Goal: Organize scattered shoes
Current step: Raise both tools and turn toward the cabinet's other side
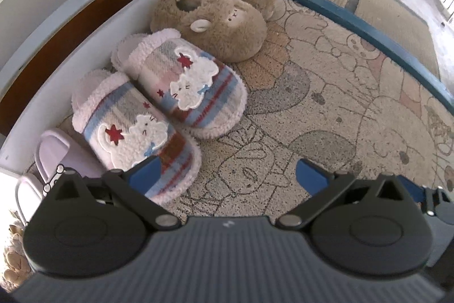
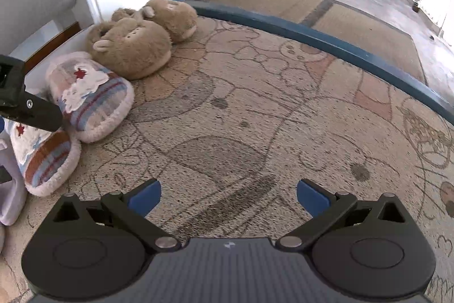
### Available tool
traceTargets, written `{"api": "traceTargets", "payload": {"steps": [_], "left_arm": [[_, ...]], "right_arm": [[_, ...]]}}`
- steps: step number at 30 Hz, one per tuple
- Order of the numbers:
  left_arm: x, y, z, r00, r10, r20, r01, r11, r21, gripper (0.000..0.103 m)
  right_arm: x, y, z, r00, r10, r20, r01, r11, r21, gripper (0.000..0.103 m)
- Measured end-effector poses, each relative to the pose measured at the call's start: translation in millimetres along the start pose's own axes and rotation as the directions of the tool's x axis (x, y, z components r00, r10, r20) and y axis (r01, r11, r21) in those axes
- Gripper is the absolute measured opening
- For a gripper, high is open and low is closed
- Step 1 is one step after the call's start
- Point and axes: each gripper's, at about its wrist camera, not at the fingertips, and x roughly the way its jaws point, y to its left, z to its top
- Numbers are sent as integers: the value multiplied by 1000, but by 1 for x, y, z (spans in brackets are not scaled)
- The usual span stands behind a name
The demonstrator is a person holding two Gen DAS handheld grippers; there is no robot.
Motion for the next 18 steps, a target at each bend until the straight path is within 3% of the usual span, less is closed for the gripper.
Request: {"api": "traceTargets", "payload": {"steps": [7, 18], "left_arm": [[2, 25, -18, 998, 60, -28, -61, 997, -42, 103], [-18, 68, -35, 985, 173, -9, -174, 981, -83, 103]], "right_arm": [[-12, 17, 8, 998, 51, 35, -47, 994, -101, 102], [-35, 41, 19, 993, 97, 71, -81, 977, -196, 102]]}}
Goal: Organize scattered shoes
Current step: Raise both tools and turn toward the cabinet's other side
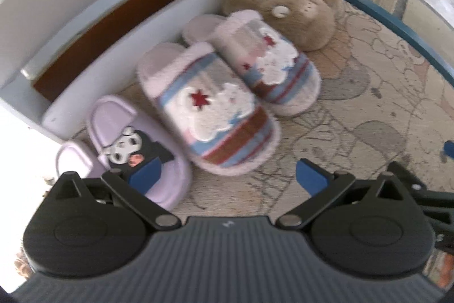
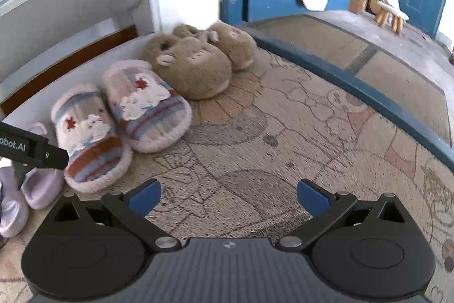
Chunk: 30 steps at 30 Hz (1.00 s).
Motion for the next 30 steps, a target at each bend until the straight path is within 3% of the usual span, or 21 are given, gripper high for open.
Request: {"api": "traceTargets", "payload": {"steps": [4, 9, 15, 18, 21, 25, 28, 30], "left_arm": [[-9, 20, -10, 1000, 20, 2, -20, 1000, -9, 103], [-29, 25, -11, 1000, 3, 11, -3, 1000, 24, 103], [-75, 4, 5, 992, -100, 82, 87, 985, 148, 103], [-110, -7, 19, 968, -206, 141, 177, 965, 194, 103], [-158, -22, 34, 924, -281, 259, 208, 938, 277, 103], [-224, -37, 54, 852, -311, 421, 145, 913, 381, 103], [-263, -40, 70, 823, -286, 491, 86, 917, 390, 103], [-285, -43, 77, 827, -276, 490, 61, 910, 410, 103]], "right_arm": [[-24, 7, 12, 999, 24, 28, -21, 995, -99, 102], [-52, 3, 33, 997, 24, 71, -15, 991, -131, 102], [-97, -27, 63, 994, -3, 109, 10, 998, -64, 102], [-126, -35, 81, 986, -24, 164, 39, 995, -88, 102], [-156, -44, 102, 973, -44, 226, 70, 992, -107, 102], [-191, -59, 124, 953, -55, 296, 82, 994, -78, 102], [-216, -67, 140, 939, -59, 338, 90, 993, -75, 102], [-231, -69, 149, 932, -61, 358, 100, 991, -92, 102]]}}
